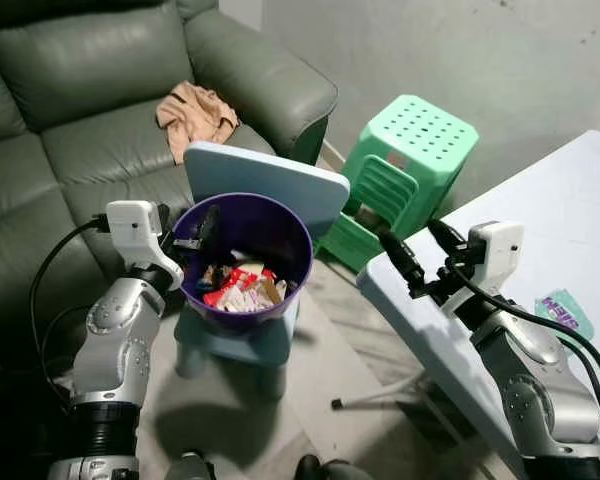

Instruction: Picking trash to rubbish bin

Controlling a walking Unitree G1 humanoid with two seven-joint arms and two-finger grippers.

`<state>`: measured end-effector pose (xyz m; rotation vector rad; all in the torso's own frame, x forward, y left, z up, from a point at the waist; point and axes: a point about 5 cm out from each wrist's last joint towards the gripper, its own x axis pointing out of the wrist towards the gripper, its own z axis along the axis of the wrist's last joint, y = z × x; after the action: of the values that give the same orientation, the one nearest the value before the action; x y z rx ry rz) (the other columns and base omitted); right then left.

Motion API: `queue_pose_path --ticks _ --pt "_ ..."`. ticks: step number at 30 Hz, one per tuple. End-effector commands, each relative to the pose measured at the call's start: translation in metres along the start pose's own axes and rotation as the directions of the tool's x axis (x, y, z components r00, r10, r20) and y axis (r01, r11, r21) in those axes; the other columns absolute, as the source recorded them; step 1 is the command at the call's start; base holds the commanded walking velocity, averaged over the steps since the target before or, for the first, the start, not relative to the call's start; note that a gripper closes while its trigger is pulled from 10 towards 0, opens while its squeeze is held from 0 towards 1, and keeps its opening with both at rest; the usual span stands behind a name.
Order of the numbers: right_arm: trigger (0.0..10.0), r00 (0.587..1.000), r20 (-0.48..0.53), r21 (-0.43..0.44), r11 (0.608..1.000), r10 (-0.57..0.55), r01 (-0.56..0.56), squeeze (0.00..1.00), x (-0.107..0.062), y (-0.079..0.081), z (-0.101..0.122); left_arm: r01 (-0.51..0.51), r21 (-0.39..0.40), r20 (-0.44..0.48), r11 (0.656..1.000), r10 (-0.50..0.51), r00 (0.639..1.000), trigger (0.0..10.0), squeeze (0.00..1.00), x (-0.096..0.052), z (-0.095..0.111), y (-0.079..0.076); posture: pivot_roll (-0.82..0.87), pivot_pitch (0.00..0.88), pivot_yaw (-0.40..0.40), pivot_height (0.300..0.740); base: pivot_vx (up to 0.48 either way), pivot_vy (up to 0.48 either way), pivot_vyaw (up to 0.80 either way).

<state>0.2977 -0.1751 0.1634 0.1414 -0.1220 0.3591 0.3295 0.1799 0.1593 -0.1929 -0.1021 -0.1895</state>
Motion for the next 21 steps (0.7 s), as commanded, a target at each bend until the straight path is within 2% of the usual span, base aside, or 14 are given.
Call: queue_pose_path --ticks 1,10,15,21 --pt "10.0 0.998 0.017 -0.012 0.999 -0.052 0.052 0.00 -0.001 -0.008 0.001 0.006 0.011 0.008 1.000 -0.006 1.000 10.0 0.00 0.000 0.002 -0.007 0.06 0.073 -0.096 0.740 0.000 0.000 0.00" --pt "10.0 0.987 0.065 -0.055 0.987 -0.146 0.150 0.00 0.006 -0.010 -0.005 0.039 -0.008 0.048 0.999 -0.038 0.998 10.0 0.00 0.008 0.006 -0.034 0.05 0.000 -0.081 0.740 0.000 0.000 0.00" --pt "10.0 0.984 0.073 -0.063 0.984 -0.162 0.167 0.00 0.010 -0.007 -0.006 0.050 -0.003 0.054 0.999 -0.050 0.997 10.0 0.00 0.011 0.002 -0.041 0.03 0.000 -0.084 0.740 0.000 0.000 0.00" --pt "10.0 0.983 0.059 -0.131 0.975 -0.174 0.180 0.00 0.012 -0.007 -0.011 0.058 0.022 0.048 0.998 -0.059 0.997 10.0 0.00 0.014 -0.003 -0.043 0.02 0.000 -0.083 0.740 0.000 0.000 0.00"
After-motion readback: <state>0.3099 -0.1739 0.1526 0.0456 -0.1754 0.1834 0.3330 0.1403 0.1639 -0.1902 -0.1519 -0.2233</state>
